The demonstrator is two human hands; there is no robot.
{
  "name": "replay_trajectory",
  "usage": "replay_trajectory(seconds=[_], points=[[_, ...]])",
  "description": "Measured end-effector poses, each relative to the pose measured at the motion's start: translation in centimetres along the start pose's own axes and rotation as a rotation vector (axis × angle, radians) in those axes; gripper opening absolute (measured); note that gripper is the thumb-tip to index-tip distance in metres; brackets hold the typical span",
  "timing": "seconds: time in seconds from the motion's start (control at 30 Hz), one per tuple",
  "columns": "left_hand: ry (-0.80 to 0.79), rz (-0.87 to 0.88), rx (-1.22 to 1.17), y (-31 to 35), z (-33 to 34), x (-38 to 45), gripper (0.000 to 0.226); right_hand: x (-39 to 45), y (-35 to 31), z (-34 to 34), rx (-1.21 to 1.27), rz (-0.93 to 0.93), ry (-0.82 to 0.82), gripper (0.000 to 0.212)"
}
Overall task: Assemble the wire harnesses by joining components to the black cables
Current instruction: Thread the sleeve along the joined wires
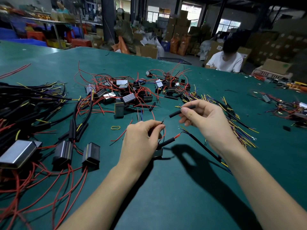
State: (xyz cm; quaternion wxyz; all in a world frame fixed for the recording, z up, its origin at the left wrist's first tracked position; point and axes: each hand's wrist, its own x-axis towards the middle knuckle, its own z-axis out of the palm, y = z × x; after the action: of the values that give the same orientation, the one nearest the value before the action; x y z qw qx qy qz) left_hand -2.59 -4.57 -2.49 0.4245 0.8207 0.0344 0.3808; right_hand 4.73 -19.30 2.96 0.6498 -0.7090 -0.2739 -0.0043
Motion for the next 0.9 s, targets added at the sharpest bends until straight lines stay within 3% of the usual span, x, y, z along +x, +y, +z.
replay_trajectory(seconds=[0.9], points=[[-0.051, -0.008, -0.013, 0.0, -0.1, 0.05, 0.007, -0.03, -0.05, 0.66, -0.004, -0.032, -0.013, 0.01]])
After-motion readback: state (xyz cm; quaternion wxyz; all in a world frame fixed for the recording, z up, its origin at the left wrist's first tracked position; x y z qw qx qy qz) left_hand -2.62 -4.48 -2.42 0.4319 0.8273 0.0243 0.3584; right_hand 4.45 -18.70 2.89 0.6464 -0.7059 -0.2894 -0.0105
